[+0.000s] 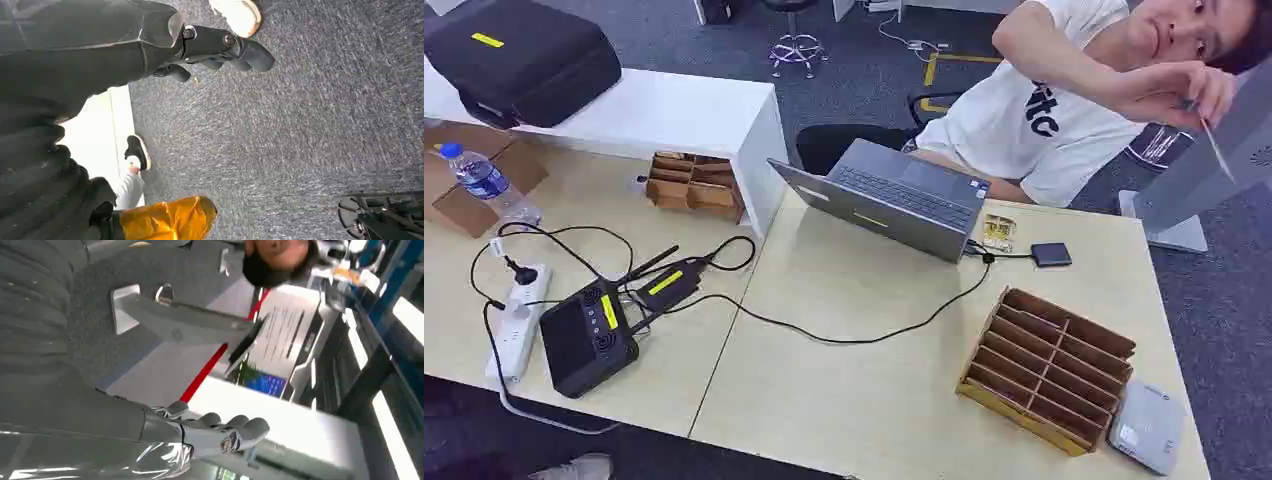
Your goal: Pass the card to the sensor for recognition and then transmit it.
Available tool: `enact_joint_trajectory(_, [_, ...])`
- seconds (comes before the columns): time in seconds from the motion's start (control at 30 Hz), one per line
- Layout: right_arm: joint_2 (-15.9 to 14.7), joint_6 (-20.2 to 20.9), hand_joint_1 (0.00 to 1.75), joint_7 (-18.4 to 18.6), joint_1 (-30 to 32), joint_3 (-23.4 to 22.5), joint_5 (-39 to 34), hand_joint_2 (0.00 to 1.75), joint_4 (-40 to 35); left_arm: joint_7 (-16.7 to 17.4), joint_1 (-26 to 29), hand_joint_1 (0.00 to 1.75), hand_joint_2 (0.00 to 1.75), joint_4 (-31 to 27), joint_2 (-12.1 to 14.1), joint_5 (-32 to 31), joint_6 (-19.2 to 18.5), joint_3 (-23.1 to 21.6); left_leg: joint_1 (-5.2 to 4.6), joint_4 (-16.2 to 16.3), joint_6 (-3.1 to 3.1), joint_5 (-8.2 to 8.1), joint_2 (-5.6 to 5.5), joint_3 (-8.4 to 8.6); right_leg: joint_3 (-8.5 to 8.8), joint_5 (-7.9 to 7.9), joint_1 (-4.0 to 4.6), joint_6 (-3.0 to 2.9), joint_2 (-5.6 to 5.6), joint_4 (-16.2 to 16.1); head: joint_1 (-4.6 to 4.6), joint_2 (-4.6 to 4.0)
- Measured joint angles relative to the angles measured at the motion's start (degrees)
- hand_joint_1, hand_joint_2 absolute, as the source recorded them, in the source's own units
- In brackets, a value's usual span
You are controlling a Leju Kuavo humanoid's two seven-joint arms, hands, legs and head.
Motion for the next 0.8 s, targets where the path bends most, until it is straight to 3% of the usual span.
enact_joint_trajectory(0.6, [-0.9,2.9,0.05,10.9,-16.3,23.6,24.1,1.75,12.8,-0.5,-0.1,0.0,1.75,0.0,0.5,-0.2,-0.5,-2.0,0.01,0.0,-0.02,0.03,-0.02,0.01,-0.01,0.01,0.01,-0.01,0.0,0.0,0.0,0.0])
enact_joint_trajectory(0.63, [-0.9,3.0,1.69,11.5,-17.2,24.8,25.4,1.75,13.6,-0.5,-0.1,0.0,1.75,0.0,0.6,-0.2,-0.5,-2.2,0.01,0.0,-0.02,0.03,-0.01,0.01,-0.02,0.01,0.01,-0.01,0.01,0.0,-0.02,0.0])
enact_joint_trajectory(0.8, [-1.0,3.8,1.73,14.8,-21.7,30.7,32.4,1.75,17.9,-0.6,-0.2,0.0,1.75,0.1,0.9,-0.2,-0.7,-3.3,0.02,0.0,-0.03,0.04,-0.01,0.01,-0.03,0.02,0.01,-0.01,0.01,0.1,0.0,0.0])
